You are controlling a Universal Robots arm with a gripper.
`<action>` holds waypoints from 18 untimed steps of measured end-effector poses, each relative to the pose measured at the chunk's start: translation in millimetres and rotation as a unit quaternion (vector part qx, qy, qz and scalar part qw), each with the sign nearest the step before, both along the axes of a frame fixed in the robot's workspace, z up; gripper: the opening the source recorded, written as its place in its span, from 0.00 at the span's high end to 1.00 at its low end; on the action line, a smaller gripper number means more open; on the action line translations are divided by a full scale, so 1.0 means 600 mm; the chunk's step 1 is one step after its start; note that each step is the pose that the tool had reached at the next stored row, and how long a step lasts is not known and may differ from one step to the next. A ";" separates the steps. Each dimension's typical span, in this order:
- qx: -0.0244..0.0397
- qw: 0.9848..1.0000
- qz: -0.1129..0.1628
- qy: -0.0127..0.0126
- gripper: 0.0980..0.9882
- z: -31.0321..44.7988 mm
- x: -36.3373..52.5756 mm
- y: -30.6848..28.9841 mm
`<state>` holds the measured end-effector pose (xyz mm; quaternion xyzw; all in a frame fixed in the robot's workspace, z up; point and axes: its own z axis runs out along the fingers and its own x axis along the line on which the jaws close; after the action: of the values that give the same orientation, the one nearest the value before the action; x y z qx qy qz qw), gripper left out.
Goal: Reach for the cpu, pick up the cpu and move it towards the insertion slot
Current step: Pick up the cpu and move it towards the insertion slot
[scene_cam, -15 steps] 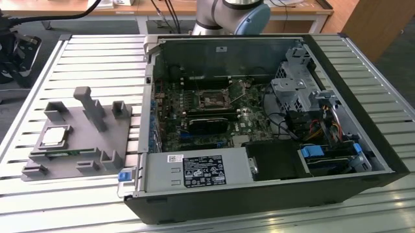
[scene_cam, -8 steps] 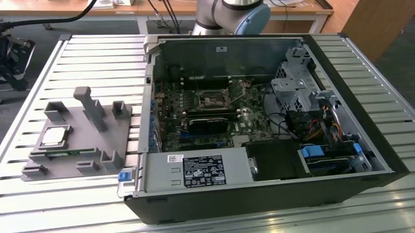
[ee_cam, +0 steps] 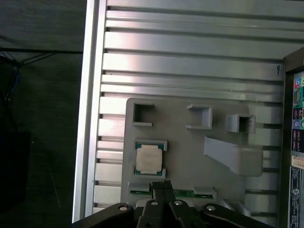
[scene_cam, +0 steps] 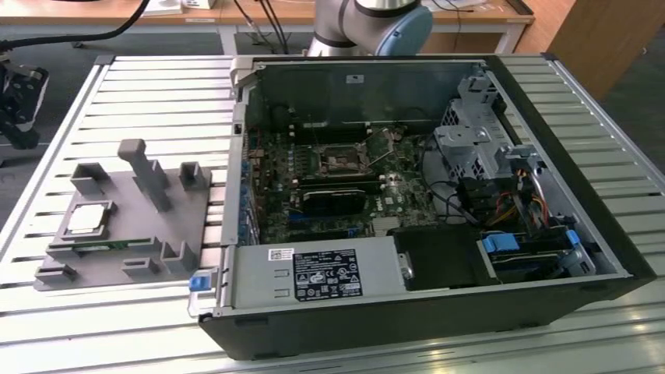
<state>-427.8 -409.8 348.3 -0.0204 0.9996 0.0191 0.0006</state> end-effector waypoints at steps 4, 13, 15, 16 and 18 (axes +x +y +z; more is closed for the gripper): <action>0.000 1.000 0.001 0.000 0.85 -0.005 -0.006 -0.0004; 0.000 1.000 0.002 0.000 0.45 -0.028 -0.021 -0.0021; 0.000 1.000 0.002 0.000 0.45 -0.034 -0.021 -0.0024; 0.000 1.000 0.002 0.000 0.45 -0.037 -0.021 -0.0027; 0.000 1.000 0.002 0.000 0.45 -0.042 -0.021 -0.0040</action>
<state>-440.4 -412.2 323.0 -0.0221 0.9996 0.0194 0.0006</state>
